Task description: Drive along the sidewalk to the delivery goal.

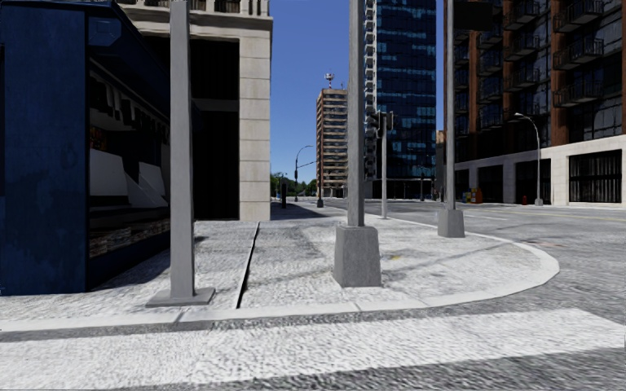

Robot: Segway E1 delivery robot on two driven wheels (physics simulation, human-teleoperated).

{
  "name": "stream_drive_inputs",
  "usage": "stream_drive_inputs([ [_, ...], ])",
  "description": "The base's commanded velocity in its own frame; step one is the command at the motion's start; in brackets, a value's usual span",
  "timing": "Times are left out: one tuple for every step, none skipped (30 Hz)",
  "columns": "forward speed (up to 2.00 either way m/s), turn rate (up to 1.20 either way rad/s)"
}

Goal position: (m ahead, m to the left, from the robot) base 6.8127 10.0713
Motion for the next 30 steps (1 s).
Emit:
stream_drive_inputs([
  [2.00,0.00],
  [2.00,0.00],
  [2.00,0.00],
  [2.00,0.00],
  [2.00,0.00],
  [2.00,0.00],
  [2.00,0.00],
  [2.00,0.08],
  [2.00,0.15],
  [2.00,0.20],
  [2.00,0.21],
  [2.00,0.21],
  [2.00,0.21],
  [1.93,0.22],
  [1.87,0.26],
  [1.80,0.27],
  [1.77,0.27],
  [1.68,0.32],
  [1.62,0.36],
  [1.62,0.36],
  [1.54,0.37],
  [1.51,0.37],
  [1.50,0.37],
  [1.50,0.37],
  [1.50,0.37],
  [1.50,0.37],
  [1.50,0.37],
  [1.50,0.37],
  [1.50,0.35],
  [1.50,0.20],
])
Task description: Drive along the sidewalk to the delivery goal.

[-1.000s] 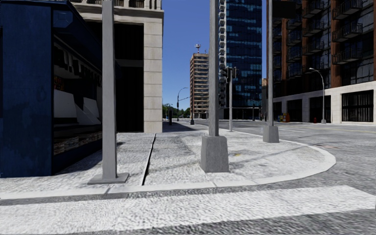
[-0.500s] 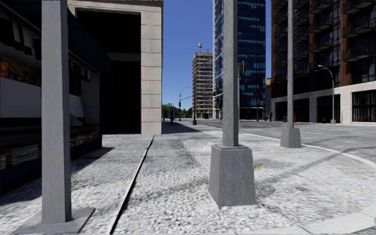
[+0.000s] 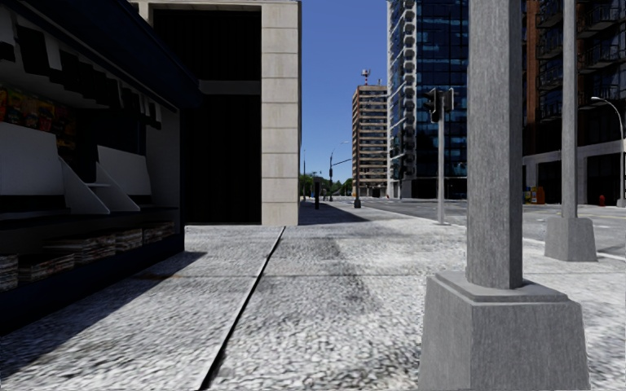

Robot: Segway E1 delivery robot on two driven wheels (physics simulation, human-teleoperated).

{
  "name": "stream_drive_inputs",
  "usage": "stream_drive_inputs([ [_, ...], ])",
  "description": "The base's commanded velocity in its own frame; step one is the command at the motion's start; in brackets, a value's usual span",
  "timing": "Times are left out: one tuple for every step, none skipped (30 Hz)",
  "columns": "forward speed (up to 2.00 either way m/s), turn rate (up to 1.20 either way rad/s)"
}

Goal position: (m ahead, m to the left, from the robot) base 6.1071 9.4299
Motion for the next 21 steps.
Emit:
stream_drive_inputs([
  [1.50,0.14],
  [1.50,0.05],
  [1.50,0.05],
  [1.50,0.00],
  [1.50,0.00],
  [1.50,0.00],
  [1.50,0.00],
  [1.50,0.00],
  [1.50,0.00],
  [1.50,0.00],
  [1.50,0.00],
  [1.50,0.00],
  [1.50,0.00],
  [1.50,0.00],
  [1.50,0.00],
  [1.50,0.00],
  [1.50,0.00],
  [1.50,0.00],
  [1.50,0.00],
  [1.50,0.00],
  [1.50,0.00],
])
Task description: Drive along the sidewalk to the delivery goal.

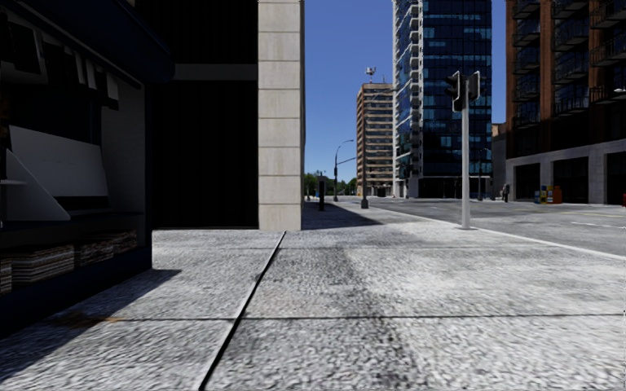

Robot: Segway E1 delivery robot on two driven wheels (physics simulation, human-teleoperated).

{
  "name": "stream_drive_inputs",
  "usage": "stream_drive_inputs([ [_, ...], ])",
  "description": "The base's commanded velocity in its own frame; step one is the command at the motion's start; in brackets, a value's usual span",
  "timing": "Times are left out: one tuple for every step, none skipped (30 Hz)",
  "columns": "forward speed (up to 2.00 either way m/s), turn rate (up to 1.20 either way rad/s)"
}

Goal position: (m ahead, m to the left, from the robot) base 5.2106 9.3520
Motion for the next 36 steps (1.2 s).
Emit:
stream_drive_inputs([
  [1.50,0.00],
  [1.50,0.00],
  [1.50,0.00],
  [1.50,0.00],
  [1.50,0.00],
  [1.50,0.00],
  [1.50,0.00],
  [1.50,0.00],
  [1.50,0.00],
  [1.50,0.00],
  [1.50,0.00],
  [1.50,0.00],
  [1.50,0.00],
  [1.50,0.00],
  [2.00,0.00],
  [2.00,0.00],
  [2.00,0.00],
  [2.00,0.00],
  [2.00,0.00],
  [2.00,0.00],
  [2.00,0.00],
  [2.00,0.04],
  [2.00,0.04],
  [2.00,0.17],
  [2.00,0.22],
  [2.00,0.23],
  [2.00,0.24],
  [2.00,0.24],
  [2.00,0.24],
  [2.00,0.25],
  [2.00,0.33],
  [2.00,0.38],
  [2.00,0.38],
  [2.00,0.42],
  [2.00,0.48],
  [2.00,0.49],
])
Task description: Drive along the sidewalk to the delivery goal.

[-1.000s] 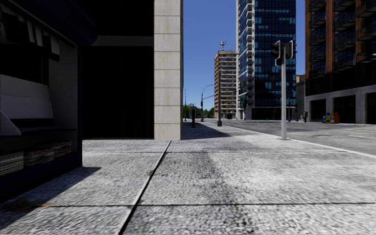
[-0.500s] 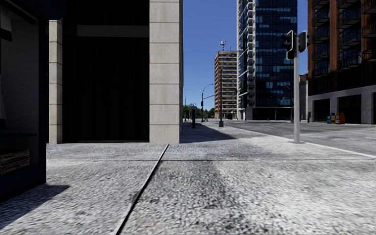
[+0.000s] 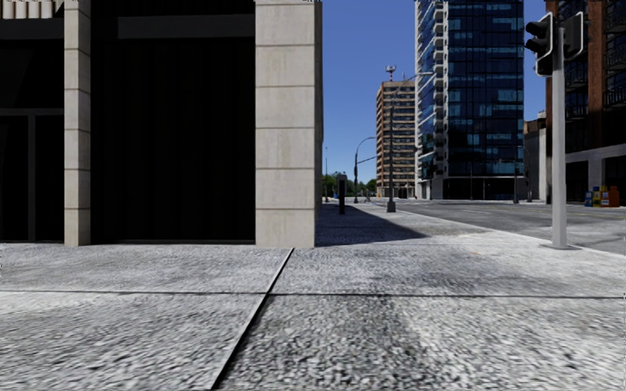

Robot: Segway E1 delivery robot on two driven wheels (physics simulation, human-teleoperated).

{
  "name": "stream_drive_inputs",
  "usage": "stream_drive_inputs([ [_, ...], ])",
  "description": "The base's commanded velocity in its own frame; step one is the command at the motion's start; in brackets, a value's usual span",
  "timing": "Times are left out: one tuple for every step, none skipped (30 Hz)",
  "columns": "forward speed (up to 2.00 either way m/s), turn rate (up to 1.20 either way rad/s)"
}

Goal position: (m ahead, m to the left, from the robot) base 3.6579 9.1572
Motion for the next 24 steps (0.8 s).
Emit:
stream_drive_inputs([
  [1.95,0.50],
  [1.90,0.50],
  [1.90,0.50],
  [1.87,0.53],
  [1.82,0.56],
  [1.78,0.59],
  [1.77,0.60],
  [1.77,0.60],
  [1.76,0.60],
  [1.76,0.60],
  [1.76,0.60],
  [1.76,0.60],
  [1.76,0.60],
  [1.76,0.60],
  [1.76,0.60],
  [1.70,0.65],
  [1.66,0.67],
  [1.66,0.67],
  [1.61,0.68],
  [1.59,0.68],
  [1.59,0.68],
  [1.59,0.68],
  [1.59,0.68],
  [1.59,0.68],
])
